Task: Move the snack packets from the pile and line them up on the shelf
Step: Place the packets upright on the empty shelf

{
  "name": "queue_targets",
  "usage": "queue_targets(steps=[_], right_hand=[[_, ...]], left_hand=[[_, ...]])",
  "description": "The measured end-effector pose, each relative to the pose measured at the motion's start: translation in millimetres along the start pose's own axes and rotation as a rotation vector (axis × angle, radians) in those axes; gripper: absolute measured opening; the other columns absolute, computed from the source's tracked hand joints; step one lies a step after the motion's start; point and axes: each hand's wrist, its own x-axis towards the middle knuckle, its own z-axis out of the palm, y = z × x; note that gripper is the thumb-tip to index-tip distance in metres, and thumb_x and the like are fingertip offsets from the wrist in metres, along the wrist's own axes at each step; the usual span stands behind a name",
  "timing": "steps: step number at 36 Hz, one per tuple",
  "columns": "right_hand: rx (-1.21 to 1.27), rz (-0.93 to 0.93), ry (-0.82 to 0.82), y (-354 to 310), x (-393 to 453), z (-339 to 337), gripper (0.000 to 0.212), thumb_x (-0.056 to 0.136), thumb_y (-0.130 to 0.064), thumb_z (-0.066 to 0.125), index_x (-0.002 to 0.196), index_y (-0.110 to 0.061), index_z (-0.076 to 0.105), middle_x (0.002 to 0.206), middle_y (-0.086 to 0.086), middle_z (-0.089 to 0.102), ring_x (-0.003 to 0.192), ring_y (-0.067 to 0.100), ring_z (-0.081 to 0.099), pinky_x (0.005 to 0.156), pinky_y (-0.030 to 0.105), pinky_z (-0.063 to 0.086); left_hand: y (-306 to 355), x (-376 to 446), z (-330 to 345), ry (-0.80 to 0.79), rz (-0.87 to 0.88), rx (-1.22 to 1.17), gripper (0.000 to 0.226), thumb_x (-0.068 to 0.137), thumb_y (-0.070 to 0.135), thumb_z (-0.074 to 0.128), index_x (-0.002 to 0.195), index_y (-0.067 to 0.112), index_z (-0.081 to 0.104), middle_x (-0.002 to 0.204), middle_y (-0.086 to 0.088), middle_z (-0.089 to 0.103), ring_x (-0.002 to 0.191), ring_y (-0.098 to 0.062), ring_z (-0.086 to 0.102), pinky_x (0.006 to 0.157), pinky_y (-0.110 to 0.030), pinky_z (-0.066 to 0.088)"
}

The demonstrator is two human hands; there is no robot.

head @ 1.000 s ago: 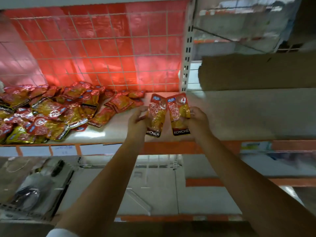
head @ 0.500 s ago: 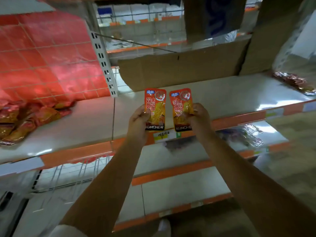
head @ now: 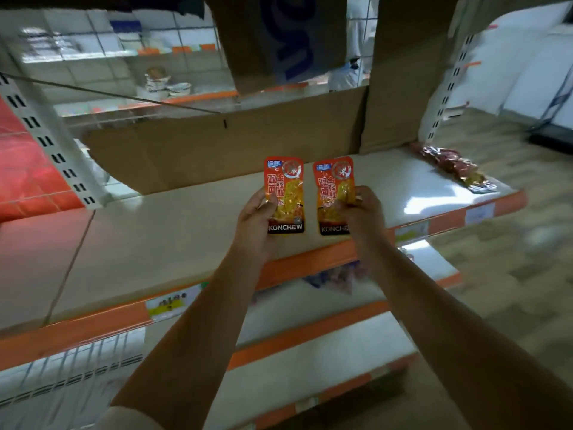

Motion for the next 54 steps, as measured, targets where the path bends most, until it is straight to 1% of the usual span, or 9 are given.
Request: queue_targets(steps=[13, 21, 27, 30, 32, 38, 42, 48, 54], right_hand=[[0.05, 0.076, -0.006, 11.2, 97.0, -110.7, 0.028, 0.079, 0.003, 0.06, 0.078, -0.024, 0.052, 0.09, 0.011, 0.063, 0.089, 0.033, 0.063, 0.082, 0.05, 0.053], [-0.059, 0.055, -0.111, 39.0, 165.0, -194.1, 0.027, 0.084, -0.003, 0.058, 0.085, -0.028, 0.047, 0.099, 0.013, 0.06, 0.098, 0.034, 0.06, 0.088, 0.056, 0.048], [-0.156, 0.062, -0.17, 66.7, 214.5, -253.5, 0.023, 0.083, -0.008, 0.059, 0.099, -0.022, 0.048, 0.103, 0.011, 0.063, 0.096, 0.031, 0.061, 0.086, 0.052, 0.05], [-0.185, 0.065, -0.19, 70.5, 231.7, -276.2, 0.025, 0.088, -0.008, 0.057, 0.11, -0.015, 0.05, 0.1, 0.002, 0.058, 0.093, 0.022, 0.059, 0.071, 0.029, 0.049], [-0.241, 0.032, -0.196, 72.6, 243.6, -287.9, 0.025, 0.09, -0.007, 0.056, 0.115, -0.008, 0.051, 0.095, 0.001, 0.052, 0.087, 0.017, 0.052, 0.054, 0.02, 0.033], [-0.278, 0.003, -0.218, 82.1, 262.6, -306.2, 0.046, 0.087, 0.001, 0.052, 0.128, -0.016, 0.039, 0.1, 0.006, 0.059, 0.084, 0.018, 0.054, 0.066, 0.026, 0.038], [-0.371, -0.05, -0.291, 89.5, 262.7, -314.8, 0.065, 0.085, 0.003, 0.05, 0.143, -0.016, 0.027, 0.103, 0.005, 0.055, 0.086, 0.018, 0.051, 0.055, 0.025, 0.034], [-0.518, -0.027, -0.384, 97.3, 261.1, -320.1, 0.067, 0.089, -0.004, 0.048, 0.147, -0.016, 0.017, 0.119, 0.016, 0.057, 0.1, 0.03, 0.055, 0.071, 0.03, 0.038], [-0.7, -0.051, -0.421, 98.3, 259.7, -314.6, 0.064, 0.089, -0.016, 0.051, 0.144, -0.016, 0.019, 0.112, 0.019, 0.059, 0.097, 0.035, 0.057, 0.076, 0.04, 0.048]], left_hand=[[-40.7, 40.7, 134.6, -0.085, -0.074, 0.044, 0.024, 0.089, 0.003, 0.055, 0.106, 0.018, 0.064, 0.093, -0.001, 0.072, 0.083, -0.017, 0.069, 0.069, -0.03, 0.056], [-96.2, 65.3, 224.1, 0.087, -0.116, -0.013, 0.037, 0.081, -0.008, 0.06, 0.11, 0.016, 0.061, 0.096, -0.004, 0.068, 0.086, -0.02, 0.065, 0.073, -0.032, 0.053], [-140.1, 79.7, 290.7, 0.177, -0.127, -0.066, 0.033, 0.082, -0.01, 0.058, 0.102, 0.016, 0.062, 0.09, -0.003, 0.067, 0.081, -0.02, 0.064, 0.075, -0.034, 0.052], [-156.4, 83.2, 316.6, 0.215, -0.134, -0.09, 0.032, 0.083, -0.011, 0.056, 0.101, 0.015, 0.06, 0.088, -0.003, 0.066, 0.08, -0.02, 0.063, 0.07, -0.033, 0.052], [-165.3, 86.0, 328.7, 0.232, -0.136, -0.095, 0.035, 0.083, -0.01, 0.057, 0.11, 0.012, 0.058, 0.091, -0.005, 0.066, 0.081, -0.021, 0.063, 0.07, -0.034, 0.051], [-182.6, 94.1, 352.0, 0.314, -0.108, -0.091, 0.035, 0.081, -0.011, 0.056, 0.108, 0.011, 0.06, 0.088, -0.007, 0.066, 0.08, -0.024, 0.063, 0.068, -0.034, 0.05], [-189.8, 97.4, 359.9, 0.345, -0.122, -0.07, 0.027, 0.081, -0.009, 0.058, 0.093, 0.015, 0.063, 0.087, -0.007, 0.066, 0.079, -0.024, 0.063, 0.068, -0.033, 0.05], [-195.2, 99.8, 368.8, 0.382, -0.155, -0.026, 0.031, 0.083, -0.006, 0.057, 0.107, 0.014, 0.06, 0.087, -0.005, 0.066, 0.08, -0.021, 0.062, 0.064, -0.031, 0.048], [-197.6, 100.6, 371.0, 0.42, -0.147, -0.006, 0.027, 0.083, -0.004, 0.056, 0.102, 0.016, 0.06, 0.089, -0.005, 0.065, 0.083, -0.024, 0.061, 0.069, -0.035, 0.05]])
